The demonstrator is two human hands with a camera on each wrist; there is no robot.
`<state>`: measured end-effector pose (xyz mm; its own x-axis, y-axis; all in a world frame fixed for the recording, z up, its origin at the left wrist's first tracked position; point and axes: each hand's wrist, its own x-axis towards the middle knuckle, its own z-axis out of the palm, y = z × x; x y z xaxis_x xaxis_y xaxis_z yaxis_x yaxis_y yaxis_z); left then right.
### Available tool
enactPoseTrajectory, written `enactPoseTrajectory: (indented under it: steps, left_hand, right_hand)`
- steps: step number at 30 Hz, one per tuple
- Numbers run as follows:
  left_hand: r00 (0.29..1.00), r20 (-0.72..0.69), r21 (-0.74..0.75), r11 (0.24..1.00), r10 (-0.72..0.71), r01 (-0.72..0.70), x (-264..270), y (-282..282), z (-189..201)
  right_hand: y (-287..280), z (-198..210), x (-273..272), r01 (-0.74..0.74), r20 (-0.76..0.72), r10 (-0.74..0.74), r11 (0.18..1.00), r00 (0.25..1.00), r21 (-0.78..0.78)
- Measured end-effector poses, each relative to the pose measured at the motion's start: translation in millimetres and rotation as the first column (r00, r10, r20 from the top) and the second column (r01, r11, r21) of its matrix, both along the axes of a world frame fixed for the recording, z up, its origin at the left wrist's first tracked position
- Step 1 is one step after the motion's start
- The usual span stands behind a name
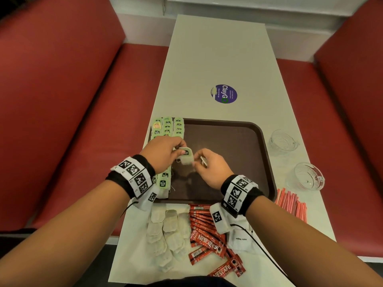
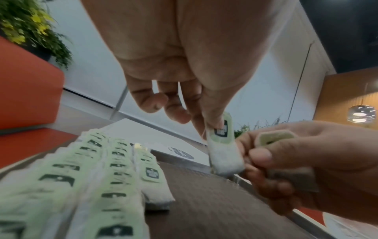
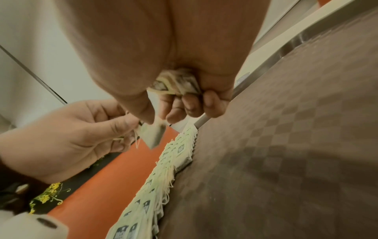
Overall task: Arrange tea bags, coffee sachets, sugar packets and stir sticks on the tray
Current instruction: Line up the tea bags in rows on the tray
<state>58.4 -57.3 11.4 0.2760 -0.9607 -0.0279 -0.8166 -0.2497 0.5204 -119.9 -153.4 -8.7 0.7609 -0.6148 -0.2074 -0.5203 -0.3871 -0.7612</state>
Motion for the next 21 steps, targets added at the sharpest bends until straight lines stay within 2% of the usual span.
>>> enactPoseTrajectory:
  steps: [4,6,11,16,19,21]
  left_hand:
    - [1.000,0.013,0.285,0.958,-0.023,0.018,17.0,-8.1,-12.4]
    - [1.000,0.003,0.364,0.931,-0.031,0.028,19.6,-12.3,-19.2]
    - [0.996,0.055,0.340,0.937,0.068,-0.083,27.0,-26.6,-28.9]
    - [0.984,0.031,0.369,0.913,0.178,-0.177,32.4,-39.1,-33.7]
    - [0.971,0.101,0.348,0.907,0.215,-0.237,29.6,-40.0,-33.8]
    - [0.971,0.149,0.356,0.906,0.190,-0.231,23.7,-41.5,-33.4]
  right_hand:
    - [-3.3,1.9,-5.6,0.024,-0.009,-0.024,0.999,1.000,0.049]
    - [-4.8,3.6,-7.0,0.010,-0.026,-0.009,0.999,1.000,0.048]
    - [-5.8,3.7,-7.4,-0.031,-0.028,0.032,0.999,0.999,0.007]
    - [-4.6,1.4,-6.9,-0.051,-0.014,0.051,0.999,0.999,0.006]
    - [-6.6,-0.2,-7.4,-0.032,0.014,0.031,0.997,0.999,0.064]
    - [-6.7,-1.1,-7.1,-0.034,0.039,0.029,0.990,0.999,0.139]
